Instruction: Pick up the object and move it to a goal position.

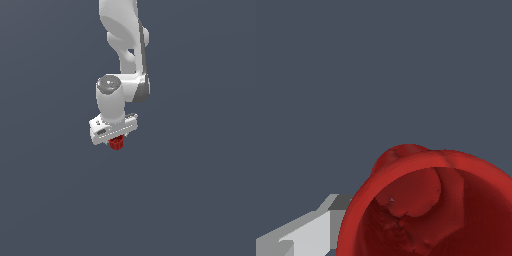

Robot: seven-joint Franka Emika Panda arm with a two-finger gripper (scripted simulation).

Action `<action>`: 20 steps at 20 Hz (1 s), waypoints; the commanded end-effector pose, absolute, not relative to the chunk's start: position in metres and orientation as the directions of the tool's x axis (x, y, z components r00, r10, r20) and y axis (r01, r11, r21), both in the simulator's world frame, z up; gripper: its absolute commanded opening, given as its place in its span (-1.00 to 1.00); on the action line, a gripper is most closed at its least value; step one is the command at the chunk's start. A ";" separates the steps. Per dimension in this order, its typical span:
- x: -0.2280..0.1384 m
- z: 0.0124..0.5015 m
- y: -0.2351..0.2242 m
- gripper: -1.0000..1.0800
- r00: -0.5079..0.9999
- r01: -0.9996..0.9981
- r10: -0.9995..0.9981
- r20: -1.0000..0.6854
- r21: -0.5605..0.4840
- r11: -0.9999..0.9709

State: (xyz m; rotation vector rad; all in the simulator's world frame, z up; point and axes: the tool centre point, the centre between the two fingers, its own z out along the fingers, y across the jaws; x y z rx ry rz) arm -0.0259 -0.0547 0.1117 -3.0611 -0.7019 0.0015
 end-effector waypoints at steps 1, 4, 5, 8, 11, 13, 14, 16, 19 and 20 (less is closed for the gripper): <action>-0.016 0.132 -0.063 -1.00 0.900 0.436 0.436 0.001 -0.001 -0.900; -0.004 0.158 -0.073 -1.00 0.900 0.436 0.436 0.001 -0.001 -0.900; 0.000 0.167 -0.076 -1.00 0.900 0.436 0.436 0.001 -0.001 -0.900; 0.013 0.194 -0.087 -1.00 0.900 0.436 0.436 0.001 -0.001 -0.900; 0.026 0.218 -0.097 -1.00 0.900 0.436 0.436 0.001 -0.001 -0.900; 0.033 0.233 -0.103 -1.00 0.900 0.436 0.436 0.001 -0.001 -0.900; 0.037 0.240 -0.106 -1.00 0.900 0.436 0.436 0.001 -0.001 -0.900; 0.044 0.254 -0.111 -1.00 0.900 0.436 0.436 0.001 -0.001 -0.900; 0.053 0.272 -0.119 -1.00 0.900 0.436 0.436 0.001 -0.001 -0.900; 0.057 0.278 -0.121 -1.00 0.900 0.436 0.436 0.001 -0.001 -0.900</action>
